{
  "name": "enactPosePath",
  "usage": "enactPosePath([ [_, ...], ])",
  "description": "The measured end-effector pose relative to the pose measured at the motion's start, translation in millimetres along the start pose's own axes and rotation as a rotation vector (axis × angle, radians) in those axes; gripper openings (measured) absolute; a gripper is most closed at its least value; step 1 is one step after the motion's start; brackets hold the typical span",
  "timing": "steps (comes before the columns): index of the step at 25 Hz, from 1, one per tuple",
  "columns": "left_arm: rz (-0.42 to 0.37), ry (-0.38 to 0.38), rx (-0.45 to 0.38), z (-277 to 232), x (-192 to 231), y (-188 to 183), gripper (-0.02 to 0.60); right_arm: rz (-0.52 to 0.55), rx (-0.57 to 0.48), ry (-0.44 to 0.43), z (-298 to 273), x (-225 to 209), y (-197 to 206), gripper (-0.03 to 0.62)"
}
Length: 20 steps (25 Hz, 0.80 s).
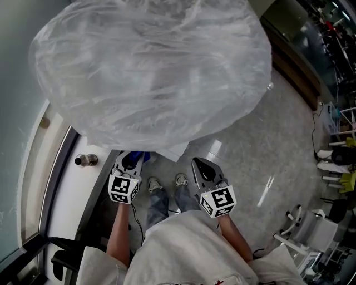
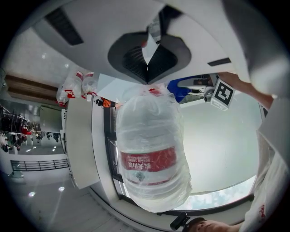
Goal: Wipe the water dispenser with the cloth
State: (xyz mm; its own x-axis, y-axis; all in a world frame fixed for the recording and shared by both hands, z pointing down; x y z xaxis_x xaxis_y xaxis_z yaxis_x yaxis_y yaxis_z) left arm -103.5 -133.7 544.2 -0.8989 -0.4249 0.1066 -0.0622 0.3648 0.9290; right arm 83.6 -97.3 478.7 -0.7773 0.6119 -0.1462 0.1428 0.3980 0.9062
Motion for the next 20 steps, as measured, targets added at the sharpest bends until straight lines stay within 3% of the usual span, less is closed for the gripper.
enactPosePath([
  [13, -0.027, 0.083, 0.022, 3.0, -72.0, 15.9, 0.078, 0.007, -0.038, -0.002, 36.4, -0.8, 3.0, 0.015],
  [20, -0.049, 0.166, 0.03, -6.9, -119.7, 21.5, 0.078, 0.004, -0.048, 0.028, 58.0, -9.7, 7.8, 0.015],
])
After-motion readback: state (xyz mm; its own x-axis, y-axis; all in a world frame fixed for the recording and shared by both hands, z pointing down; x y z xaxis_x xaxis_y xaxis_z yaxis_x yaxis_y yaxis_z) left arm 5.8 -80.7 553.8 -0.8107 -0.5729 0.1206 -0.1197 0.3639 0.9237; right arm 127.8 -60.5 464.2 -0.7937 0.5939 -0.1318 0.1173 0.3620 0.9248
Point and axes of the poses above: the fingertips, and each gripper's own axes: z backward along the fingers, x to its left, y out of its underside, the point moved 1 cm from there along z, backward along the fingers, and after that the axes turned 6 degrees about -y, right-handed, at the moved point
